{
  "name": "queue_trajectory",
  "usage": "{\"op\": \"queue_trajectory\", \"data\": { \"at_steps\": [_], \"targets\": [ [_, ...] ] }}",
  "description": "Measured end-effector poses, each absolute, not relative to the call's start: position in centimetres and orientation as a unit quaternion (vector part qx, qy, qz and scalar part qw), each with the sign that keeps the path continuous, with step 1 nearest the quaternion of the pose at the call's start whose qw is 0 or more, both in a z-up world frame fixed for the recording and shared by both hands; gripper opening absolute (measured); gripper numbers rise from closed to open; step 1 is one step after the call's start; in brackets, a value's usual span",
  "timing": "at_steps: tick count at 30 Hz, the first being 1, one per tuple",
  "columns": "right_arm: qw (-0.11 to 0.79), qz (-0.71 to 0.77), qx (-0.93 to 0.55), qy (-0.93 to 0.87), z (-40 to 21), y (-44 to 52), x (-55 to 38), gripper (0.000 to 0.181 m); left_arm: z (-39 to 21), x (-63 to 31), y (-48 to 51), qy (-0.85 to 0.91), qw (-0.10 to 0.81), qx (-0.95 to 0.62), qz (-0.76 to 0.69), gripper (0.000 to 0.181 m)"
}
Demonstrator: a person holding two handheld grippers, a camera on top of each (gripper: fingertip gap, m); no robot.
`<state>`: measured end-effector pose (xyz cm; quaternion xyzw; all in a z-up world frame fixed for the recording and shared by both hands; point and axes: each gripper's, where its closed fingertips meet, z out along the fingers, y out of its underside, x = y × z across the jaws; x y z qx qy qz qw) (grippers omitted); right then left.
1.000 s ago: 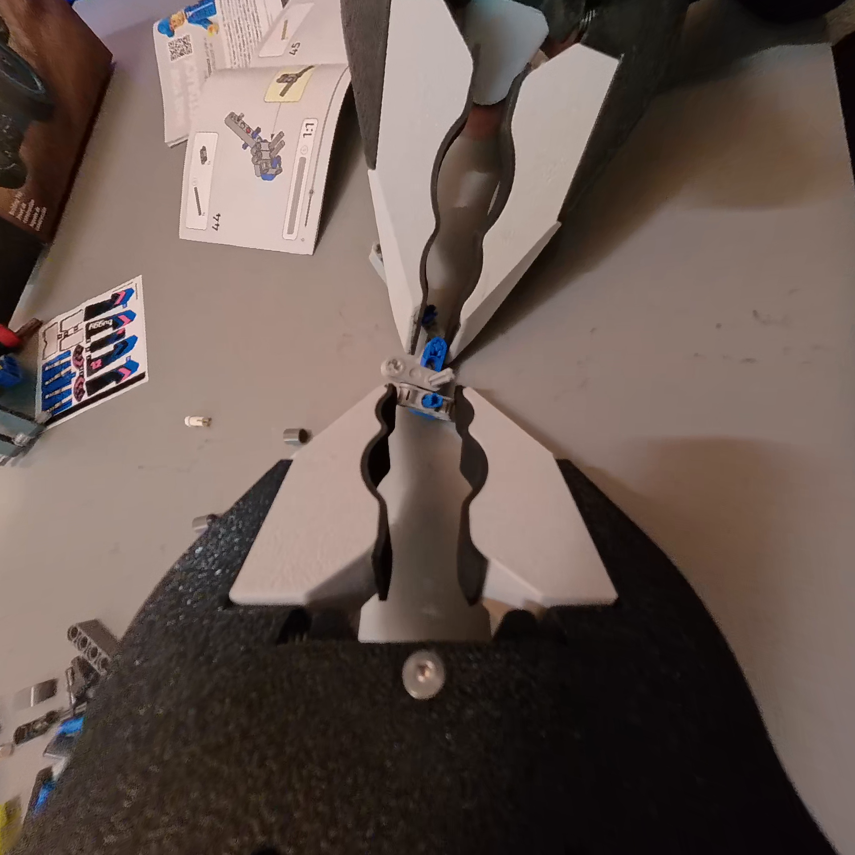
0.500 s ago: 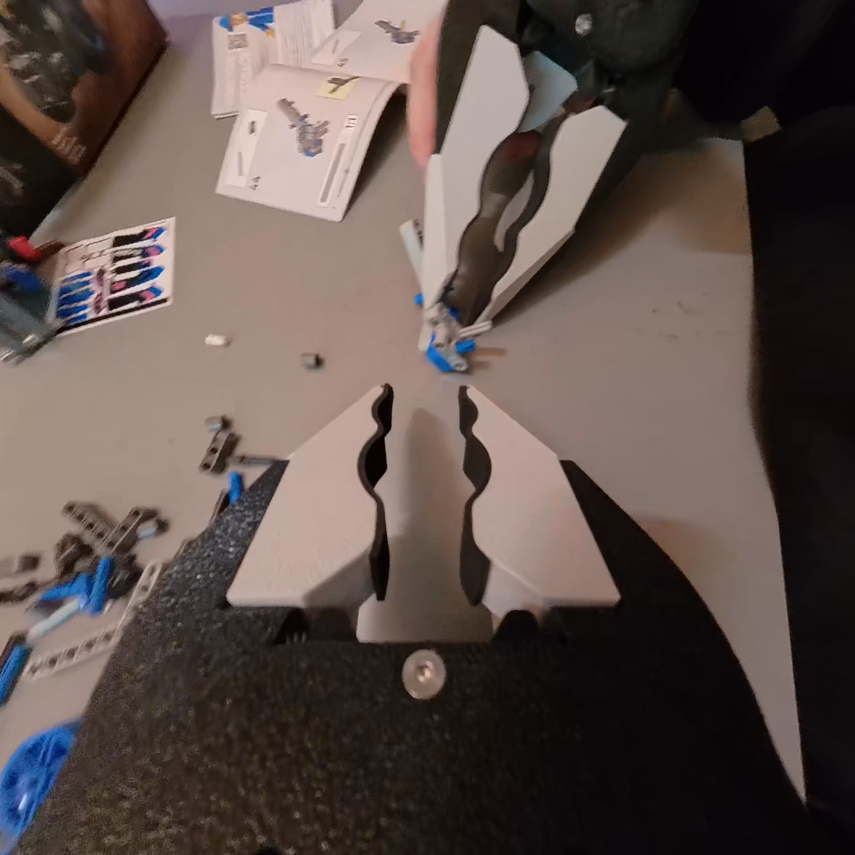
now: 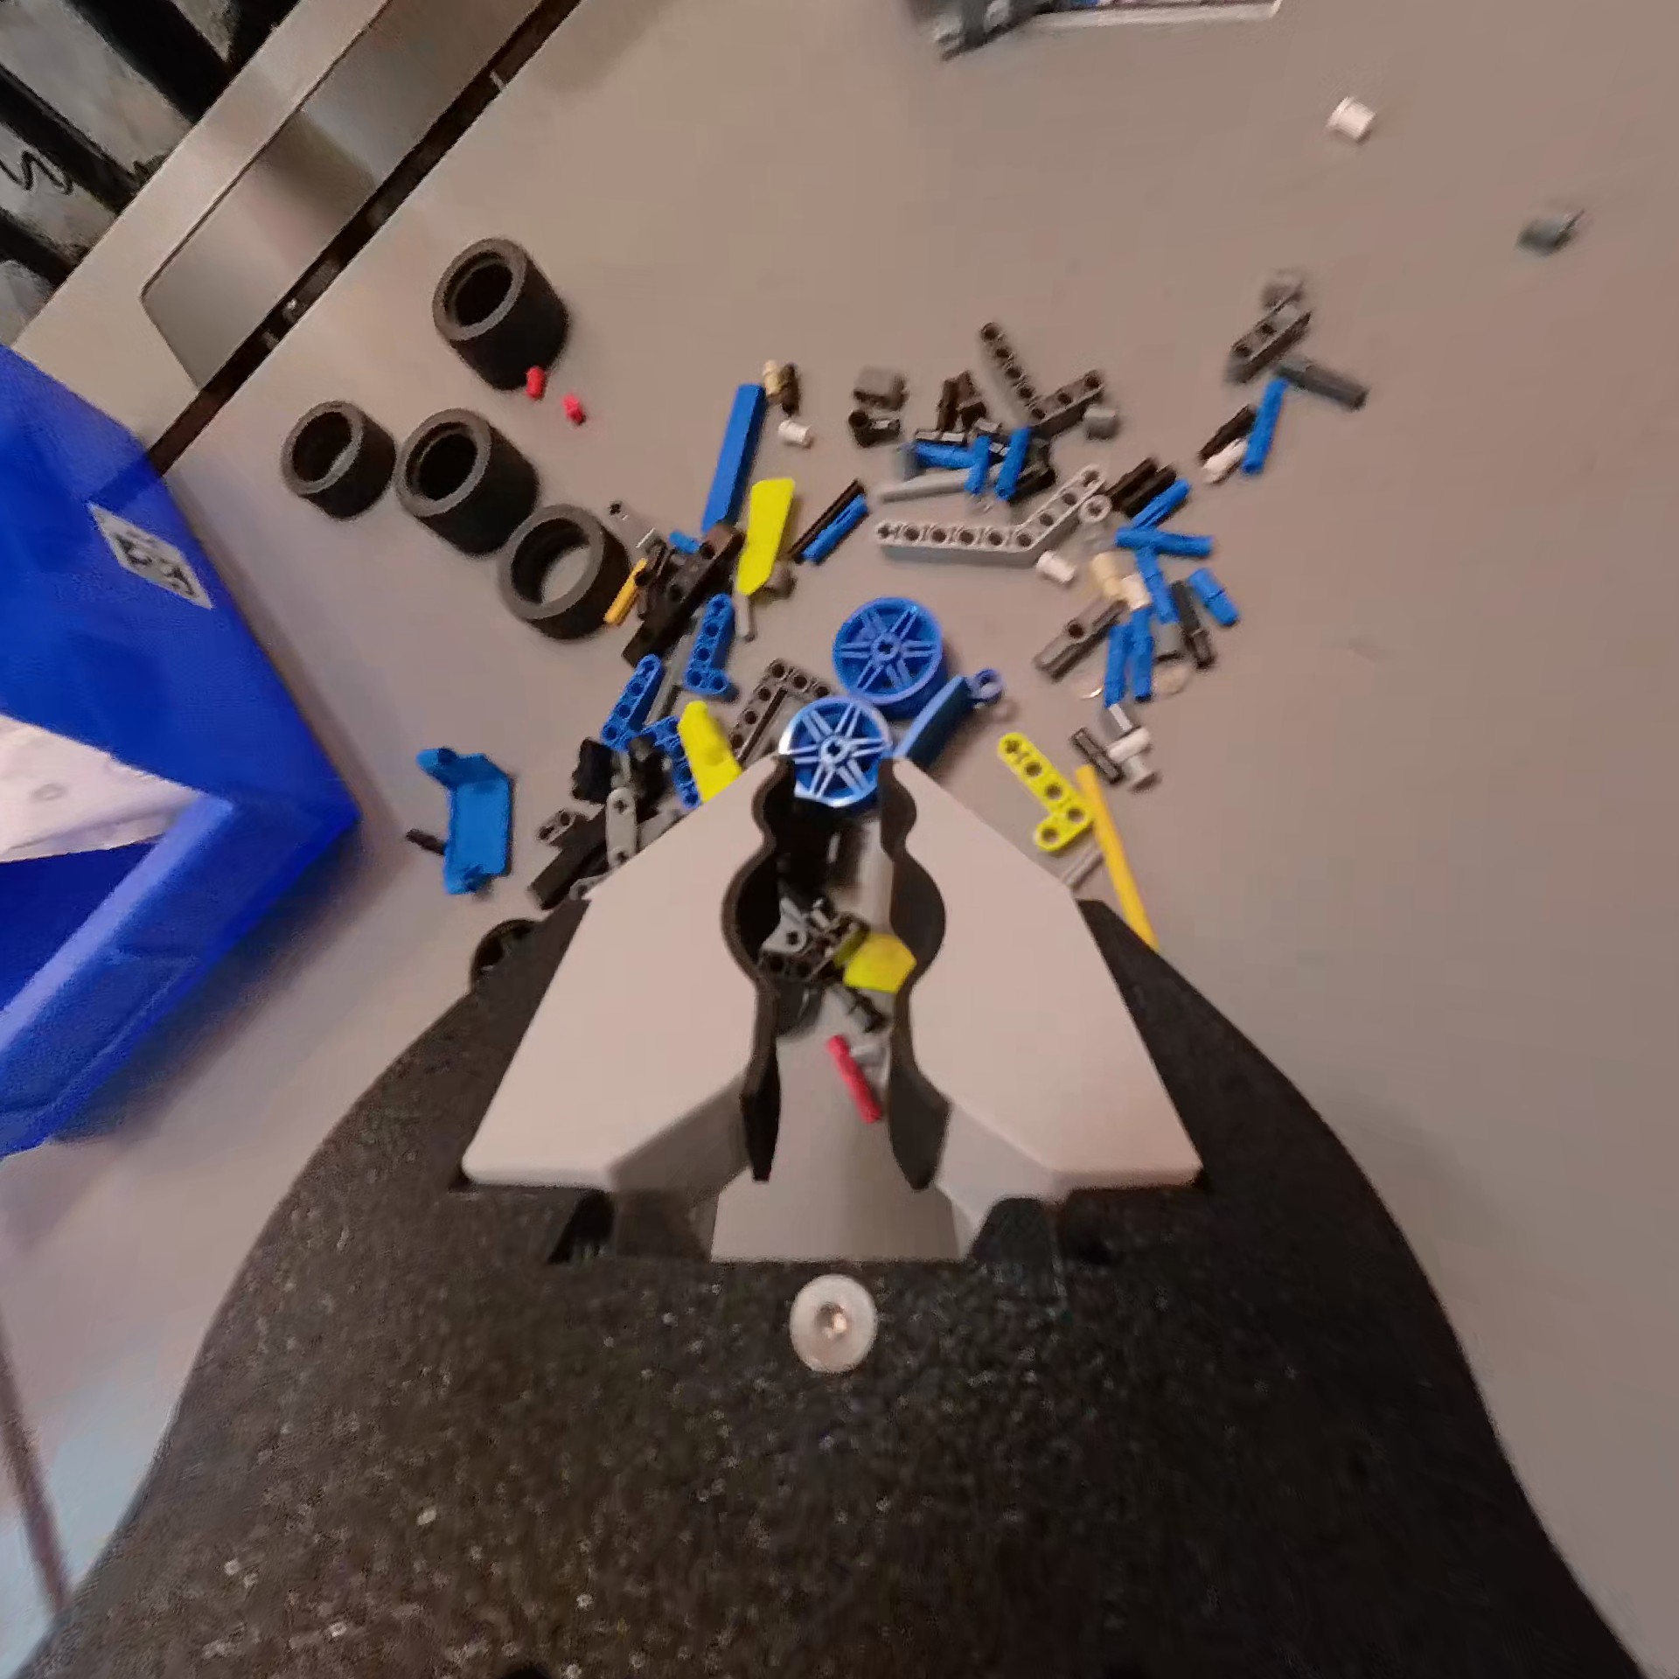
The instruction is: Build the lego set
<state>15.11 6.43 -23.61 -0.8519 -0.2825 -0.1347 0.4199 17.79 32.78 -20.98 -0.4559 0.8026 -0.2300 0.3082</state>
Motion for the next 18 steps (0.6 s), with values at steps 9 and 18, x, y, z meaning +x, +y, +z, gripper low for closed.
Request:
{"op": "queue_trajectory", "data": {
  "at_steps": [9, 18],
  "targets": [
    [0.461, -0.158, -0.860, -0.150, -21.4, 2.3, 19.7, 0.032, -21.1, 15.5, 37.9, 0.789, 0.257, -0.525, -0.188, 0.013],
    [0.455, -0.178, -0.869, -0.083, -22.0, -0.8, 22.9, 0.031, -23.7, 11.9, 34.4, 0.881, 0.176, -0.402, -0.178, 0.005]
  ]
}}
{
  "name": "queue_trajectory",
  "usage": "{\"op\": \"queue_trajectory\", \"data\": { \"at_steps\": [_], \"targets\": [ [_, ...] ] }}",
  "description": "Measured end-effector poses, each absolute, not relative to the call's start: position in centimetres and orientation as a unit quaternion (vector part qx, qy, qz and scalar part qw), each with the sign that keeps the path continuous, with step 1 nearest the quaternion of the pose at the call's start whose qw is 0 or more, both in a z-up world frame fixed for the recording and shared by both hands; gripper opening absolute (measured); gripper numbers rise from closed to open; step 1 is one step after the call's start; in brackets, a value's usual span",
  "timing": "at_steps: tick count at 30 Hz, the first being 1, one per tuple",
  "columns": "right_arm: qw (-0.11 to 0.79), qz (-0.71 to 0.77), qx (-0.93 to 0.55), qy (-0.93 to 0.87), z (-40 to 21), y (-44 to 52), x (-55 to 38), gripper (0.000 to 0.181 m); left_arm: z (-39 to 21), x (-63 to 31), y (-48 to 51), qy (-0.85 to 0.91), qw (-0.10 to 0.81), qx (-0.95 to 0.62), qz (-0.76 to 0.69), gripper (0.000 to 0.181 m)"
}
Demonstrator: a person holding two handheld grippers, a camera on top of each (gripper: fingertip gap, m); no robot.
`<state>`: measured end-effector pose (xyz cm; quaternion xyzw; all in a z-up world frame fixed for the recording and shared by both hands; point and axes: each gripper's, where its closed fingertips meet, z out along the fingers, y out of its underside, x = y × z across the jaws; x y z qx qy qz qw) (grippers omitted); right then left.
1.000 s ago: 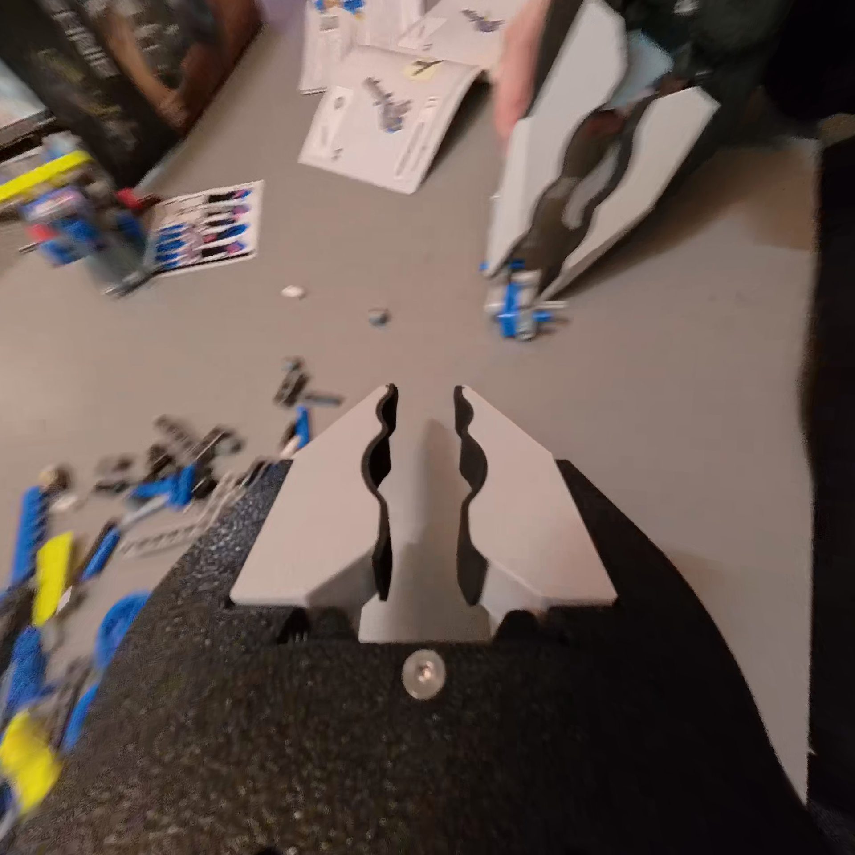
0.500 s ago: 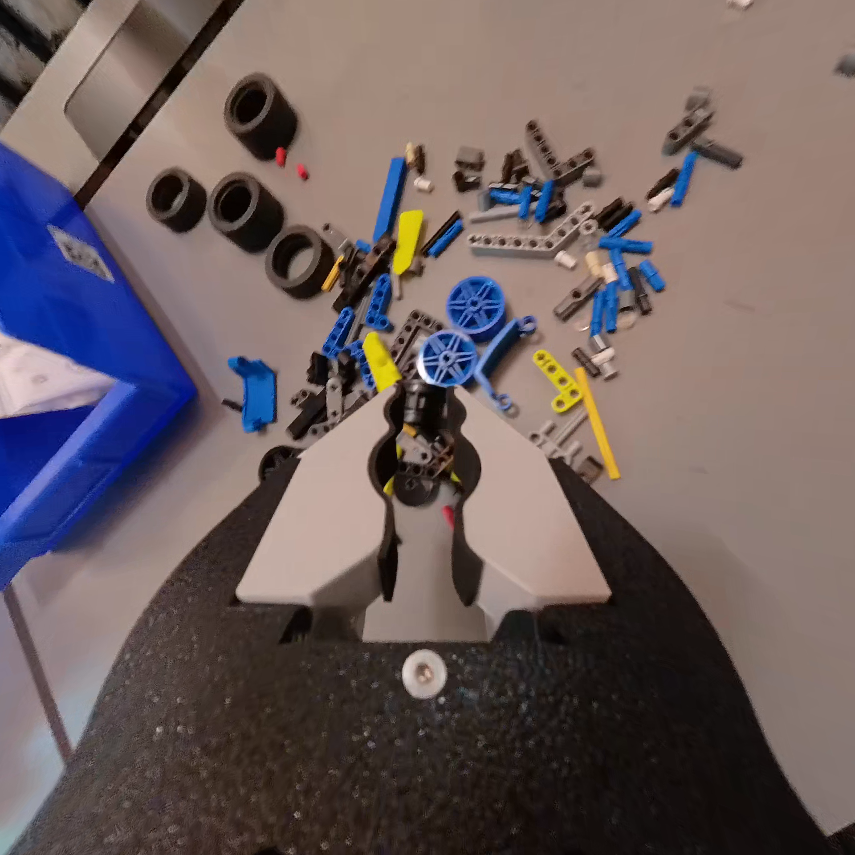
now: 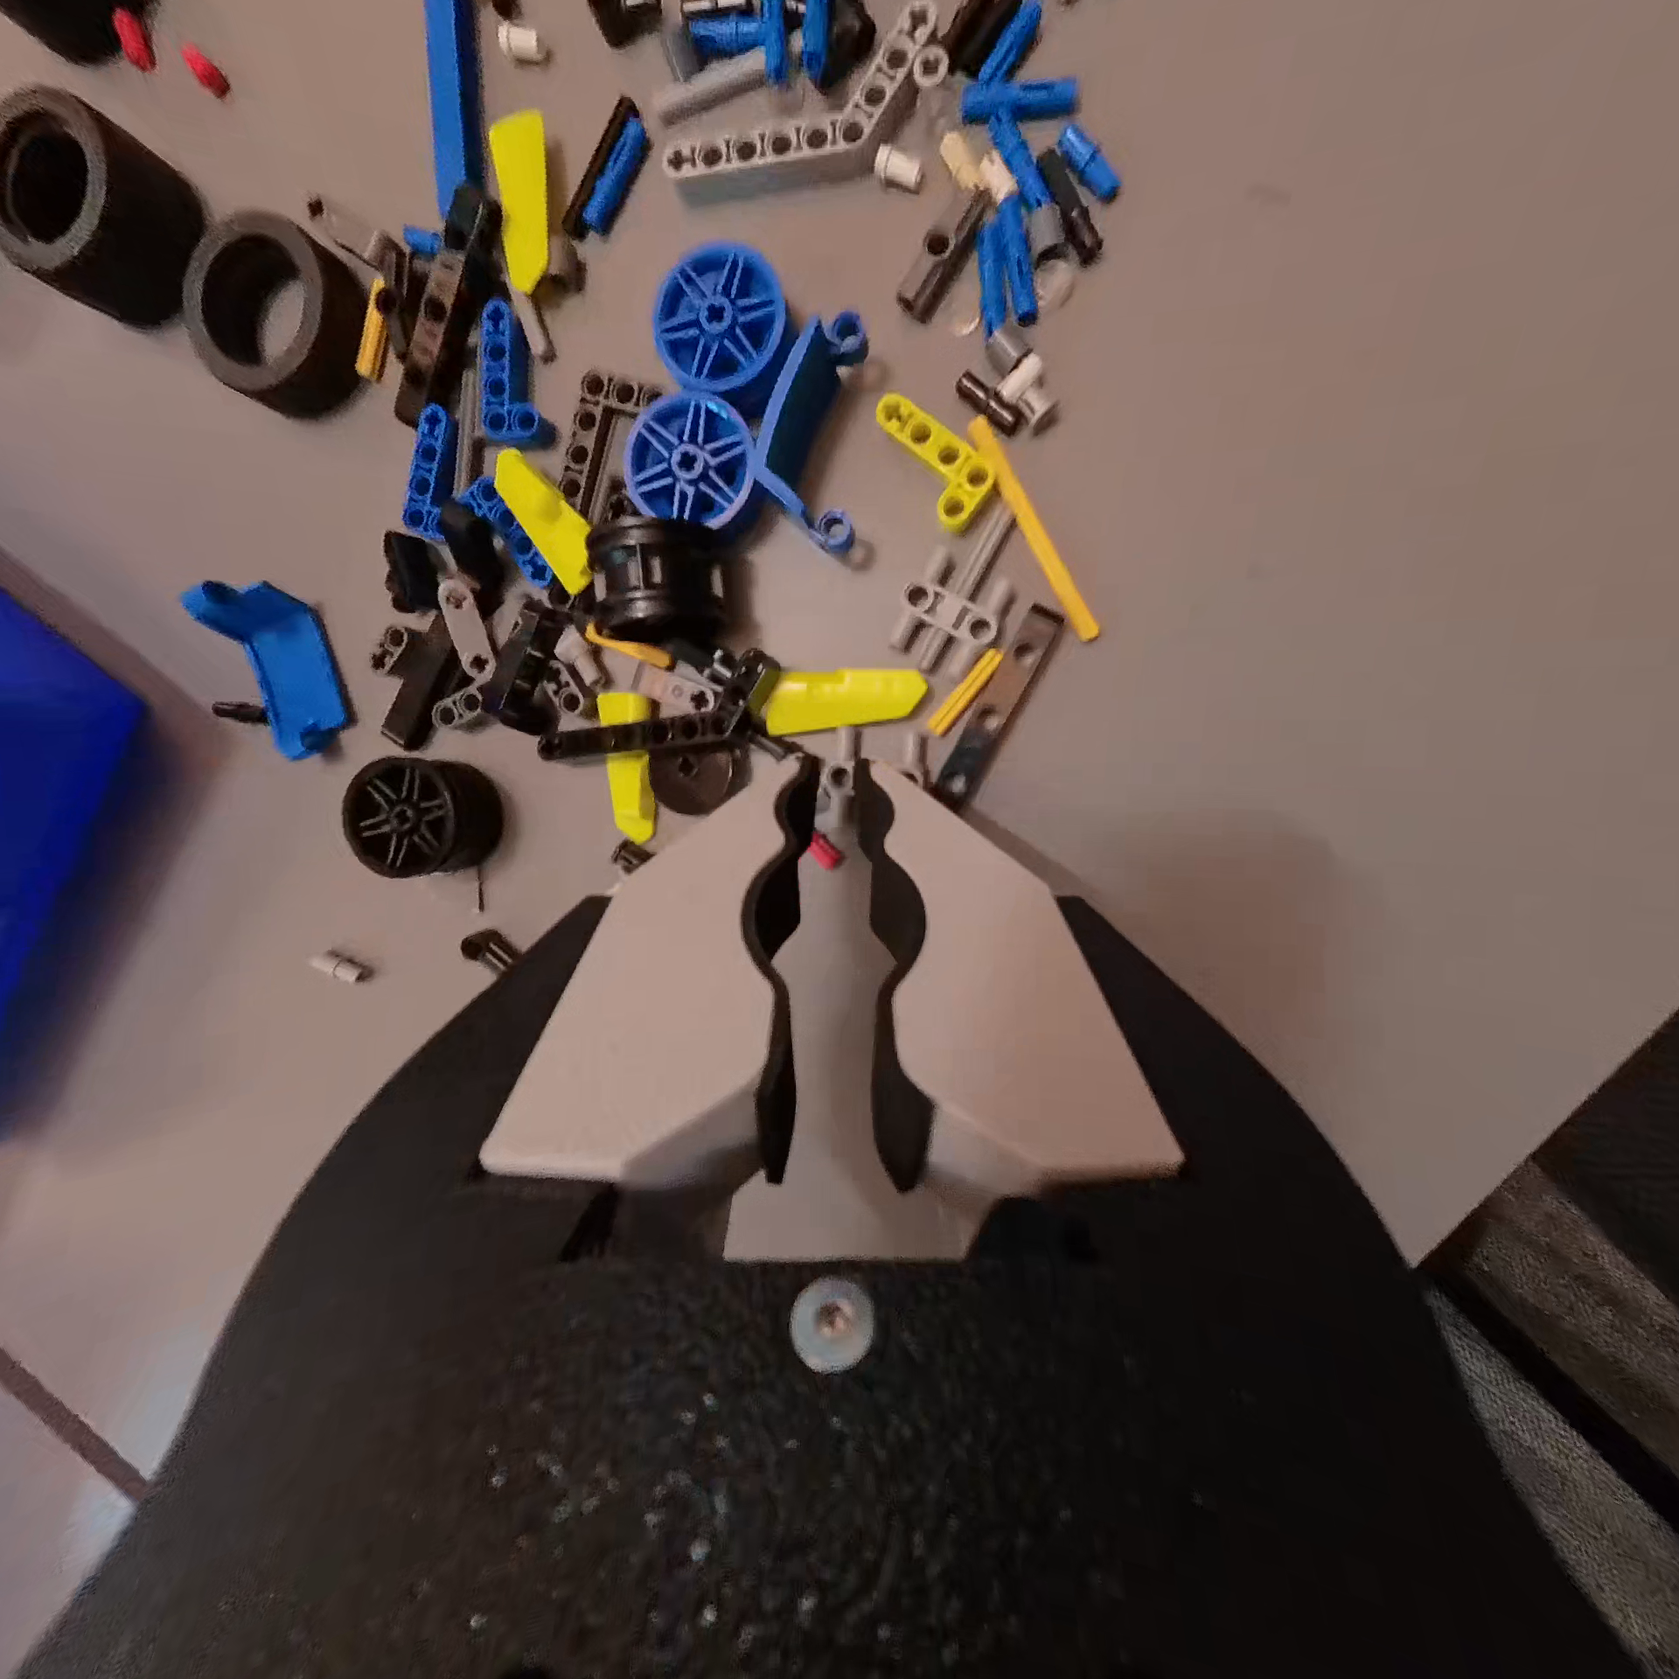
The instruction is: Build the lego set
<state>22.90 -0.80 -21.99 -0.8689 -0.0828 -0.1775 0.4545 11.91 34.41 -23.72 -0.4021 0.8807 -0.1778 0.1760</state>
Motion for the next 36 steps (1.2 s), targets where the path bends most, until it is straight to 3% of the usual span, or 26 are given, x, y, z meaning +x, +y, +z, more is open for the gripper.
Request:
{"op": "queue_trajectory", "data": {
  "at_steps": [6, 10, 13, 20, 36],
  "targets": [
    [0.426, -0.189, -0.883, -0.050, -23.7, -1.5, 24.2, 0.029, -22.4, 14.5, 38.5, 0.828, 0.266, -0.465, -0.166, 0.014],
    [0.409, -0.173, -0.895, -0.046, -24.5, -1.6, 24.1, 0.029, -22.0, 14.3, 33.6, 0.860, 0.195, -0.399, -0.250, 0.005],
    [0.417, -0.159, -0.894, -0.040, -24.7, -1.4, 24.0, 0.026, -23.6, 13.1, 31.3, 0.903, 0.144, -0.340, -0.219, 0.003],
    [0.423, -0.144, -0.894, -0.041, -24.7, -1.3, 23.9, 0.025, -25.3, 13.5, 29.1, 0.924, 0.118, -0.298, -0.206, 0.010],
    [0.421, -0.144, -0.894, -0.043, -24.8, -1.2, 23.9, 0.021, -24.7, 14.3, 28.5, 0.916, 0.167, -0.300, -0.208, 0.013]
  ]
}}
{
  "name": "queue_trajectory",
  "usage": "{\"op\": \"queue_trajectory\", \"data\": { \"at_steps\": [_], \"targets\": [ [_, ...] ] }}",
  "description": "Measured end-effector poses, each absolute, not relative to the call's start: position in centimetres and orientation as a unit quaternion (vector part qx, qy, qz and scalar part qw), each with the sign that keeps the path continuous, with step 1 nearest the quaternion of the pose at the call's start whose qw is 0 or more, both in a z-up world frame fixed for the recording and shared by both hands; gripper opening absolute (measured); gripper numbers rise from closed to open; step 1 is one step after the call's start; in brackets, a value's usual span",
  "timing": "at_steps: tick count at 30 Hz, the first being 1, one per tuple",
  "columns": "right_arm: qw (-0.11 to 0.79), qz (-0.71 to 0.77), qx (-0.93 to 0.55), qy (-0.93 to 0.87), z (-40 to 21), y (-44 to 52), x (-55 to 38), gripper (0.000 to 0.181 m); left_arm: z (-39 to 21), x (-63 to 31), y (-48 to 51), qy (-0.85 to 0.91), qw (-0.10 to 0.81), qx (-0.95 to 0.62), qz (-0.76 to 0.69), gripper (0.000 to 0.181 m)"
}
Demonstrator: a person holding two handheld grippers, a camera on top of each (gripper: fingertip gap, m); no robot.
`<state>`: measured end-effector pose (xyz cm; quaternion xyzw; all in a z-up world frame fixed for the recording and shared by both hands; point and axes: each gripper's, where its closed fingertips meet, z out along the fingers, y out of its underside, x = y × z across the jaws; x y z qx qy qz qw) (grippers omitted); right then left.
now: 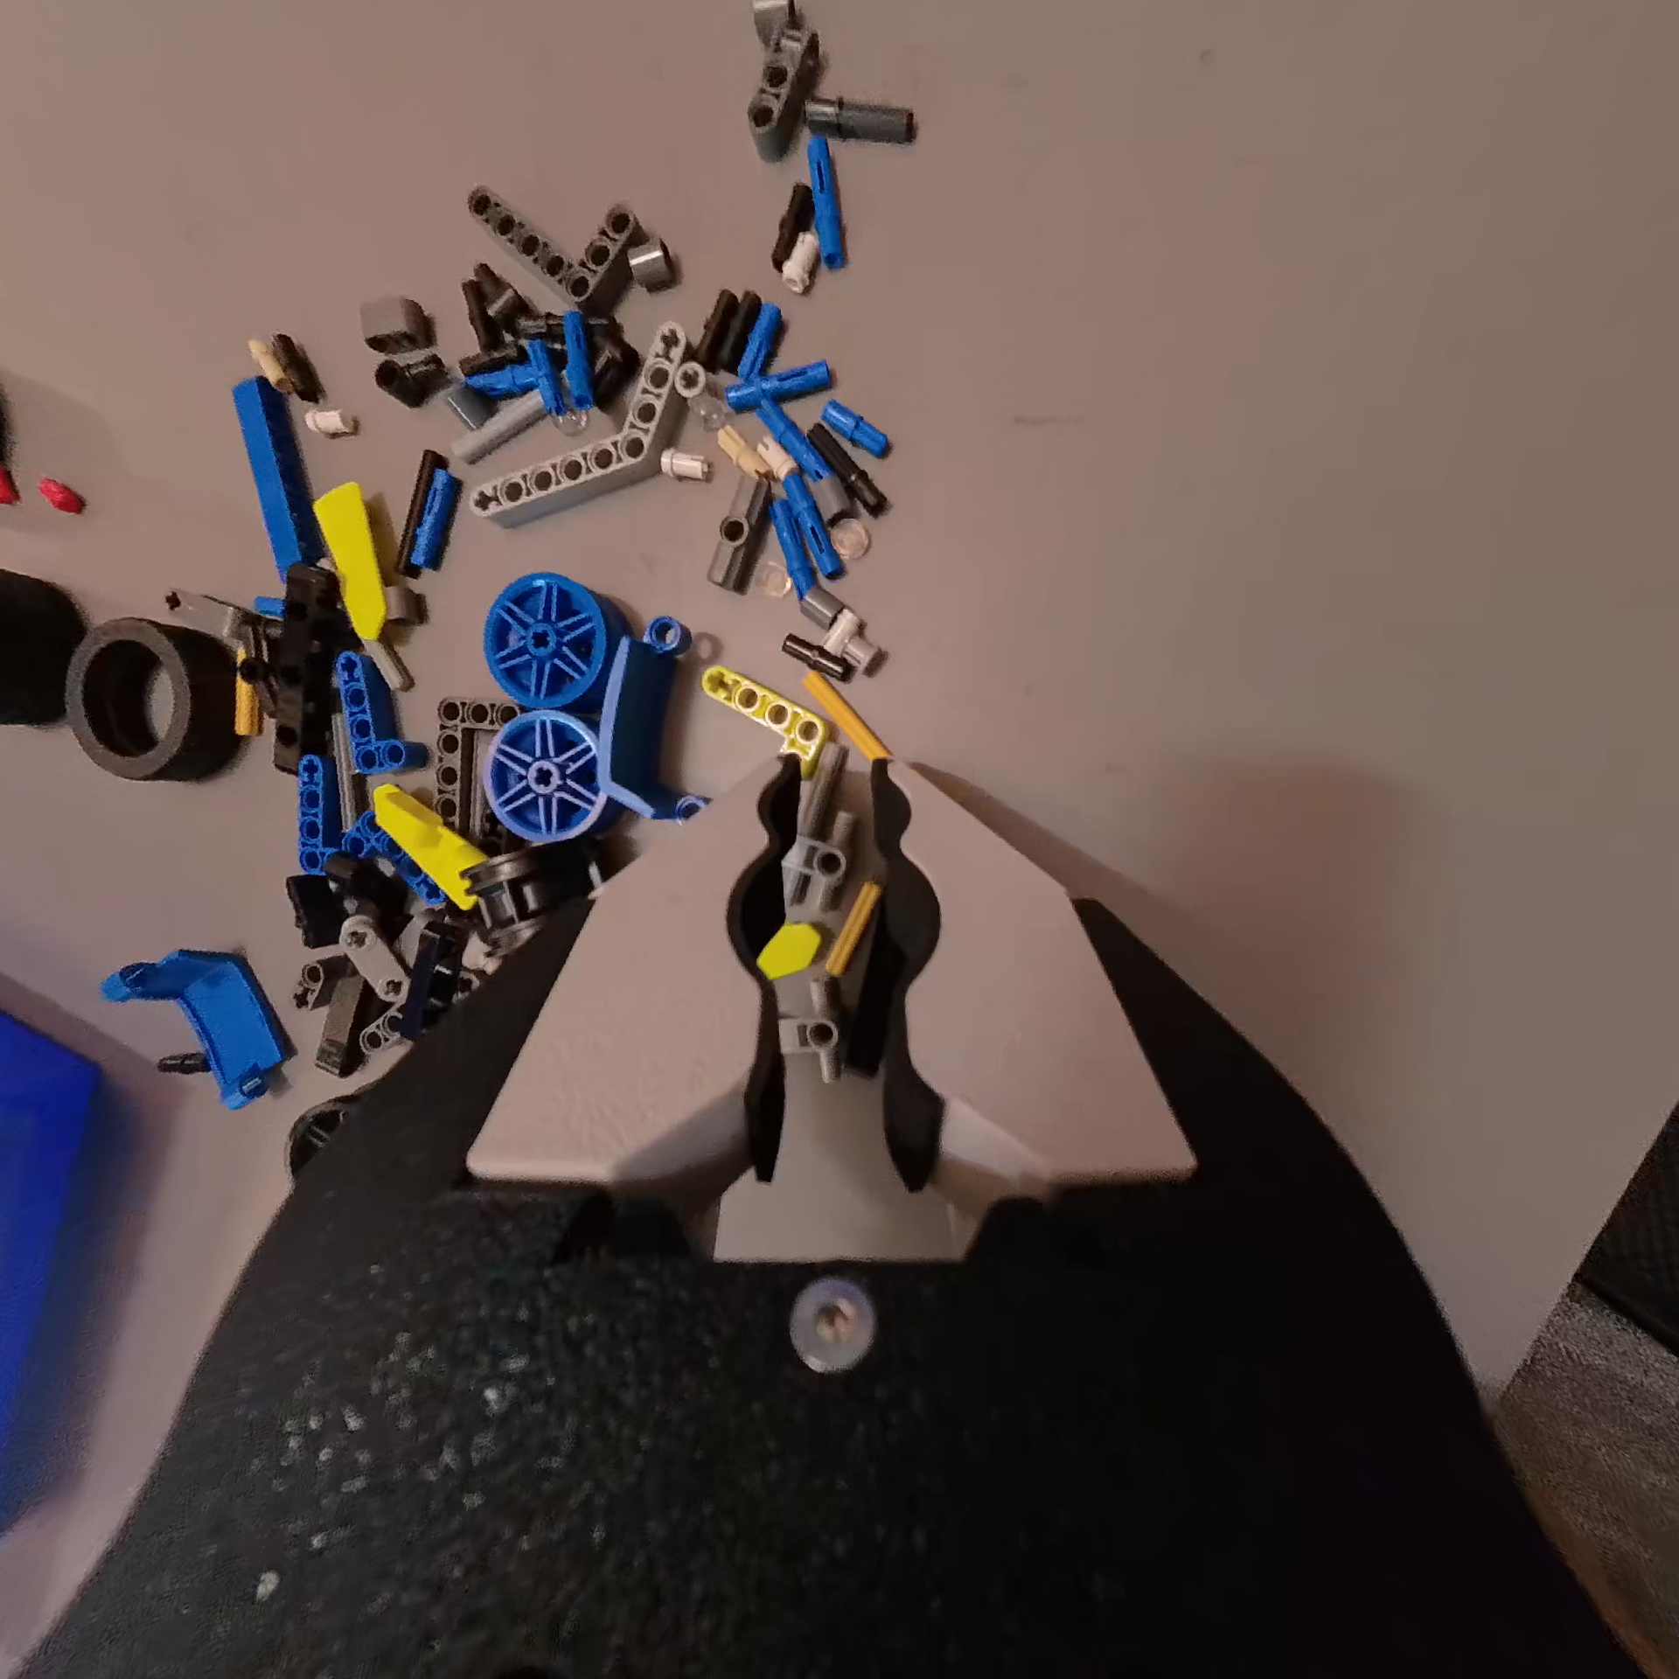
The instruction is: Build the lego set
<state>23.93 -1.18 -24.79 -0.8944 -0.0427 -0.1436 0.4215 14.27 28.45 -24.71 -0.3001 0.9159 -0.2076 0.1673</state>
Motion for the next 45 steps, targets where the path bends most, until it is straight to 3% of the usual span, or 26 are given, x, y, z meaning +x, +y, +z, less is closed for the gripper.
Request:
{"op": "queue_trajectory", "data": {
  "at_steps": [12, 15, 19, 24, 30, 33, 39, 45],
  "targets": [
    [0.421, -0.154, -0.893, -0.048, -24.8, -1.1, 23.9, 0.017, -25.4, 14.8, 28.6, 0.918, 0.178, -0.306, -0.179, 0.001],
    [0.421, -0.151, -0.893, -0.046, -24.8, -1.1, 23.9, 0.018, -23.4, 15.4, 28.4, 0.895, 0.211, -0.312, -0.240, 0.001],
    [0.421, -0.150, -0.894, -0.042, -24.8, -1.1, 24.0, 0.019, -18.2, 16.6, 25.7, 0.812, 0.236, -0.323, -0.426, 0.001],
    [0.420, -0.153, -0.894, -0.029, -24.7, -1.1, 24.4, 0.024, -14.5, 18.0, 21.4, 0.691, 0.157, -0.363, -0.605, 0.001],
    [0.419, -0.152, -0.895, -0.026, -24.8, -1.1, 24.4, 0.021, -15.9, 20.3, 18.8, 0.648, 0.073, -0.412, -0.637, 0.001],
    [0.419, -0.154, -0.894, -0.028, -24.8, -1.1, 24.4, 0.021, -16.6, 20.1, 14.7, 0.684, 0.046, -0.378, -0.622, 0.001],
    [0.418, -0.153, -0.895, -0.025, -24.8, -1.3, 24.3, 0.020, -22.5, 22.2, 6.1, 0.858, 0.112, -0.281, -0.415, 0.001],
    [0.414, -0.163, -0.896, -0.001, -24.8, -3.2, 24.5, 0.020, -24.4, 23.4, 1.1, 0.907, 0.104, -0.203, -0.354, 0.001]
  ]
}}
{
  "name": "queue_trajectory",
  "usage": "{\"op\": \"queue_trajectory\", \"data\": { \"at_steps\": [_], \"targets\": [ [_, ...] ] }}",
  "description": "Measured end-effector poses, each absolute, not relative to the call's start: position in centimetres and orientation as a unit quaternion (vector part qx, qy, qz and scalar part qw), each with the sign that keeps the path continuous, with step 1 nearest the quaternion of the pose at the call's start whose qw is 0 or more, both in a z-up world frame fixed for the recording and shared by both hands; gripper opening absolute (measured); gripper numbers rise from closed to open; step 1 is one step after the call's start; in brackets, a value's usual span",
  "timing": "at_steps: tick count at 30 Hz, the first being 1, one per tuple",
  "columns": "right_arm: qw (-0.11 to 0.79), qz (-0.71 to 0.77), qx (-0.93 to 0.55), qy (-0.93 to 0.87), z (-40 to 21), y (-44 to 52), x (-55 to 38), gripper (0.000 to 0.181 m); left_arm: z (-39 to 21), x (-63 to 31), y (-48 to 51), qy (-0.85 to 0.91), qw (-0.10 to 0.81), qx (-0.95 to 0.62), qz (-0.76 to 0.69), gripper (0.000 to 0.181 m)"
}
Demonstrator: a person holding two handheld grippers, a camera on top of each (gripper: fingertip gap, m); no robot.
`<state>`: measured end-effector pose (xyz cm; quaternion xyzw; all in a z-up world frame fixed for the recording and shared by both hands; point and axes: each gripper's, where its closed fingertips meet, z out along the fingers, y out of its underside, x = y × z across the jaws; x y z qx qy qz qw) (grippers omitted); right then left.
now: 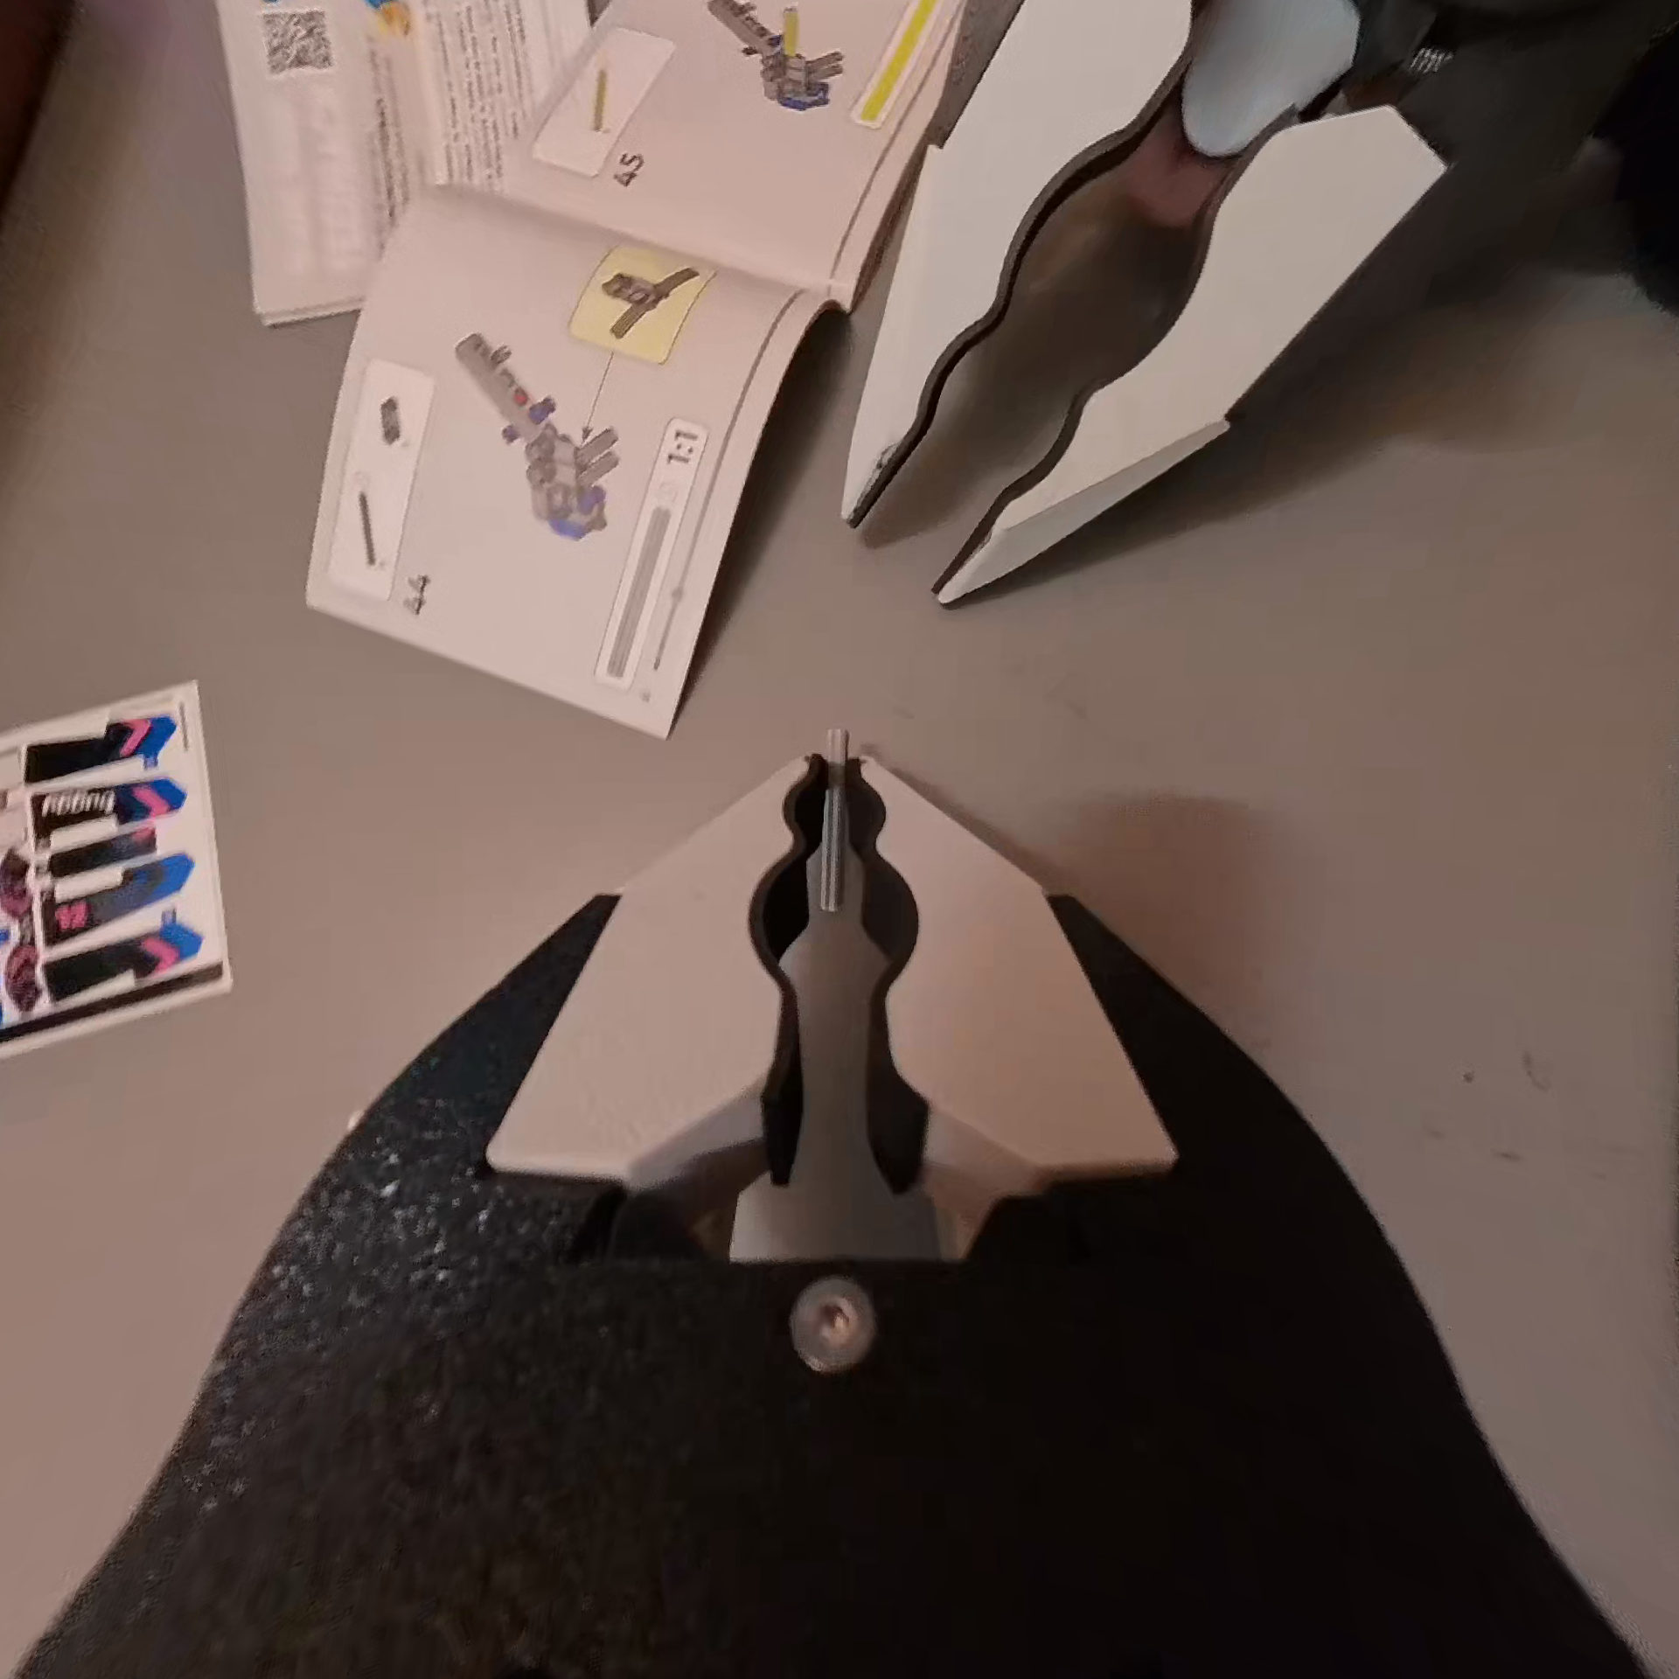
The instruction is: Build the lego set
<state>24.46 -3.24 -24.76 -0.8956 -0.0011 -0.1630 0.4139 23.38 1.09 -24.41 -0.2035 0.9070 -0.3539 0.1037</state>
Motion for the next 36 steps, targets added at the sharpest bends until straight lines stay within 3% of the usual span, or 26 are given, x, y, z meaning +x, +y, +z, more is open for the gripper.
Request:
{"op": "queue_trajectory", "data": {
  "at_steps": [9, 14, 17, 20, 24, 29, 36],
  "targets": [
    [0.411, -0.130, -0.902, 0.000, -25.1, -3.3, 24.1, 0.013, -24.5, 22.6, 0.4, 0.893, 0.046, -0.218, -0.392, 0.010],
    [0.411, -0.134, -0.902, -0.005, -25.1, -3.3, 24.0, 0.011, -19.1, 23.1, 5.1, 0.838, 0.110, -0.257, -0.469, 0.010],
    [0.412, -0.140, -0.900, -0.010, -25.0, -3.3, 23.9, 0.010, -17.5, 22.3, 12.0, 0.835, 0.182, -0.291, -0.430, 0.010],
    [0.411, -0.134, -0.901, -0.010, -25.1, -3.3, 23.8, 0.010, -18.8, 19.5, 19.7, 0.861, 0.208, -0.329, -0.329, 0.010],
    [0.411, -0.126, -0.903, -0.007, -25.1, -3.3, 23.8, 0.009, -23.0, 14.4, 25.4, 0.891, 0.161, -0.365, -0.218, 0.016],
    [0.411, -0.126, -0.903, -0.007, -25.1, -3.3, 23.8, 0.009, -25.2, 12.5, 24.7, 0.899, 0.144, -0.355, -0.215, 0.015],
    [0.411, -0.123, -0.903, -0.004, -25.1, -3.3, 23.9, 0.010, -24.2, 16.9, 21.8, 0.890, 0.199, -0.323, -0.252, 0.011]
  ]
}}
